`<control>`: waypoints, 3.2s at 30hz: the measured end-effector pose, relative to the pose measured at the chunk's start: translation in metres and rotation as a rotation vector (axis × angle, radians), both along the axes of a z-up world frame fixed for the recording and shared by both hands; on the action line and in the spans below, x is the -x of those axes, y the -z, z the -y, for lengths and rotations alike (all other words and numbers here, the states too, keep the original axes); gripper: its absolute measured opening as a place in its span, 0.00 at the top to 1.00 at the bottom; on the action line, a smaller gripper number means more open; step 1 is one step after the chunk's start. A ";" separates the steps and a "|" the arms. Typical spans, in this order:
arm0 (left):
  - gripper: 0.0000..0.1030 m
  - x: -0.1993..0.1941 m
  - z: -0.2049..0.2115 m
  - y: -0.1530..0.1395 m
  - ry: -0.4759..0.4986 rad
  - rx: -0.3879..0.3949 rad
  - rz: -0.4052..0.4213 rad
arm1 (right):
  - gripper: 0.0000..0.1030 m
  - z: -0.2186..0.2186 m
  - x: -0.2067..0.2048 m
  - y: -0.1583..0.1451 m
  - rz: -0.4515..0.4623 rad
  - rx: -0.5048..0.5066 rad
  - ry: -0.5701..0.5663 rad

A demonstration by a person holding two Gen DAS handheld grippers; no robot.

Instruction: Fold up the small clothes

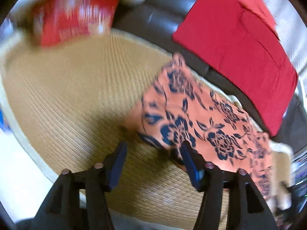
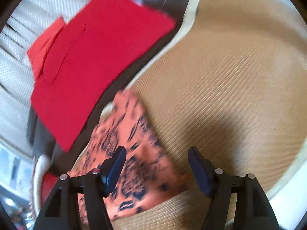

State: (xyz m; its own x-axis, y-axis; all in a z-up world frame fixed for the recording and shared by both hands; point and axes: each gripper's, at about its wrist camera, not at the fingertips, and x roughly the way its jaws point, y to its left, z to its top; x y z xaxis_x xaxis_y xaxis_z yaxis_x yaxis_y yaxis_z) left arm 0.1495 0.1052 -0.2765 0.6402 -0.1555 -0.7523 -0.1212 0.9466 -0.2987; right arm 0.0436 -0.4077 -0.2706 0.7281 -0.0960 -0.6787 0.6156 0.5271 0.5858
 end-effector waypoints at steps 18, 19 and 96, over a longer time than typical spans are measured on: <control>0.34 -0.001 0.054 -0.032 0.042 -0.368 0.218 | 0.35 -0.159 -0.092 -0.010 0.036 0.243 -0.571; 0.34 -0.002 0.055 -0.031 0.039 -0.375 0.218 | 0.35 -0.167 -0.096 -0.005 0.033 0.240 -0.581; 0.55 -0.028 0.008 0.045 0.131 0.195 -0.119 | 0.65 -0.165 -0.137 0.037 -0.067 -0.040 -0.708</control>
